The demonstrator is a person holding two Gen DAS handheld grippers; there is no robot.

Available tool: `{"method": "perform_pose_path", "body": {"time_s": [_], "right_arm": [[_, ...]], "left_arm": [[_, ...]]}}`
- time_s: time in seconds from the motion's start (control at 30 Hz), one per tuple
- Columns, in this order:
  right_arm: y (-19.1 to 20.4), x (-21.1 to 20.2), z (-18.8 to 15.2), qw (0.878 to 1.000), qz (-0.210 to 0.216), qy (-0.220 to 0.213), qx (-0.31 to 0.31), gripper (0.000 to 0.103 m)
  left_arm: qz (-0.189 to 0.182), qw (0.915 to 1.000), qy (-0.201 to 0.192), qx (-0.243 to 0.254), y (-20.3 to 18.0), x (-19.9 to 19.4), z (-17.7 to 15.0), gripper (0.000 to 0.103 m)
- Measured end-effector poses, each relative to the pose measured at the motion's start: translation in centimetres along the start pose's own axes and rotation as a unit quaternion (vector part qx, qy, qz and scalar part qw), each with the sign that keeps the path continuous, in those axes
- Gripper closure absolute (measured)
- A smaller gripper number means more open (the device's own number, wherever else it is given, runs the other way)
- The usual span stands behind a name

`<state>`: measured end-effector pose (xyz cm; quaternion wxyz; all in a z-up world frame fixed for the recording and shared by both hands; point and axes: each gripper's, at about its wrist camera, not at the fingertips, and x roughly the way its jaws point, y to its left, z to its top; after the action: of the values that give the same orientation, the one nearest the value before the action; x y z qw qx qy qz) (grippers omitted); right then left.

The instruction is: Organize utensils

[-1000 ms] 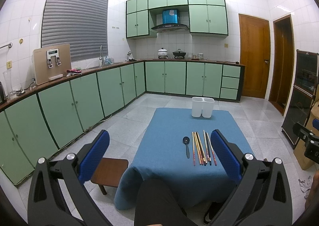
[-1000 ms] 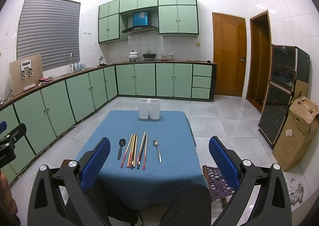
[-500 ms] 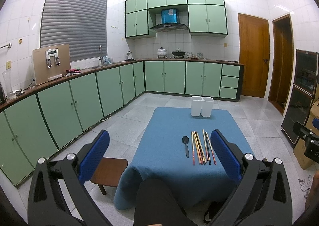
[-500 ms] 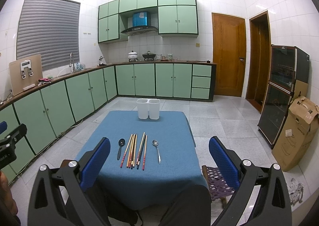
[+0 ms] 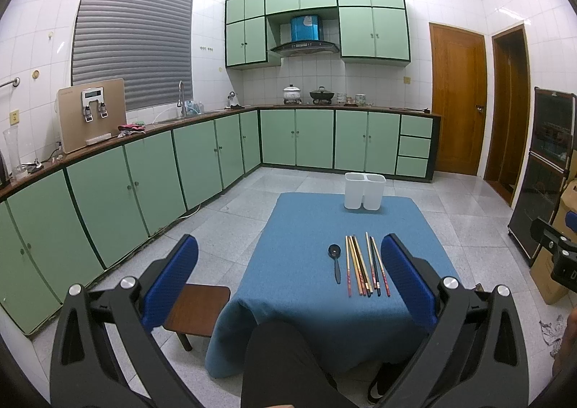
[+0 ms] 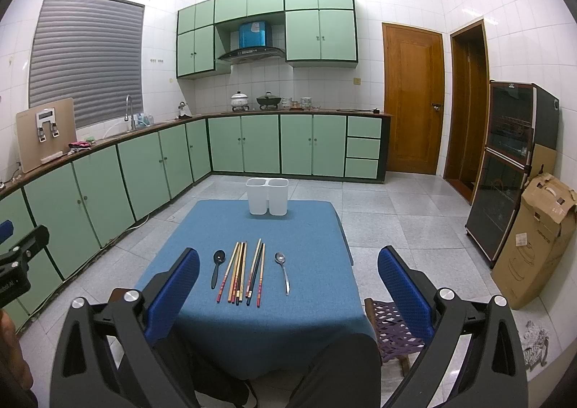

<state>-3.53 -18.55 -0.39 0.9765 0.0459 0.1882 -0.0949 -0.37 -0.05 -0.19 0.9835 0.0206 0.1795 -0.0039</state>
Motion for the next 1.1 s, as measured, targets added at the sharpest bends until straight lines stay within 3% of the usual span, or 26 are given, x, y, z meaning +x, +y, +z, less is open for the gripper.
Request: {"method": "perform_pose_path", "body": {"time_s": [0.23, 0.37, 0.5, 0.6, 0.7, 0.87, 1.1], "right_arm": [[0.0, 0.2, -0.1, 1.000, -0.002, 0.003, -0.002, 0.006], [-0.3, 1.8, -0.7, 1.000, -0.003, -0.006, -0.011, 0.006], [-0.8, 5.9, -2.2, 1.000, 0.002, 0.004, -0.018, 0.006], [-1.1, 11.0, -4.0, 0.998, 0.017, 0.058, -0.017, 0.006], [-1.0, 15.4, -5.9, 0.995, 0.023, 0.092, -0.023, 0.007], [-0.4, 22.2, -9.0, 0.989, 0.030, 0.139, -0.033, 0.022], [-1.1, 29.6, -13.0, 0.979, 0.066, 0.190, -0.004, 0.040]], "left_arm": [[-0.010, 0.9999, 0.009, 0.002, 0.0, 0.7, -0.2, 0.005], [-0.031, 0.9990, 0.032, 0.003, 0.0, 3.2, -1.0, 0.005], [-0.071, 0.9909, 0.114, -0.014, 0.5, 9.8, -3.0, 0.005], [-0.102, 0.9781, 0.178, -0.031, 0.8, 15.5, -5.2, 0.005], [-0.103, 0.9735, 0.202, -0.030, 0.5, 19.8, -7.3, 0.005], [-0.106, 0.9690, 0.222, -0.025, -1.2, 26.2, -9.8, 0.005], [-0.122, 0.9547, 0.271, -0.013, -3.5, 34.6, -13.6, 0.006]]}}
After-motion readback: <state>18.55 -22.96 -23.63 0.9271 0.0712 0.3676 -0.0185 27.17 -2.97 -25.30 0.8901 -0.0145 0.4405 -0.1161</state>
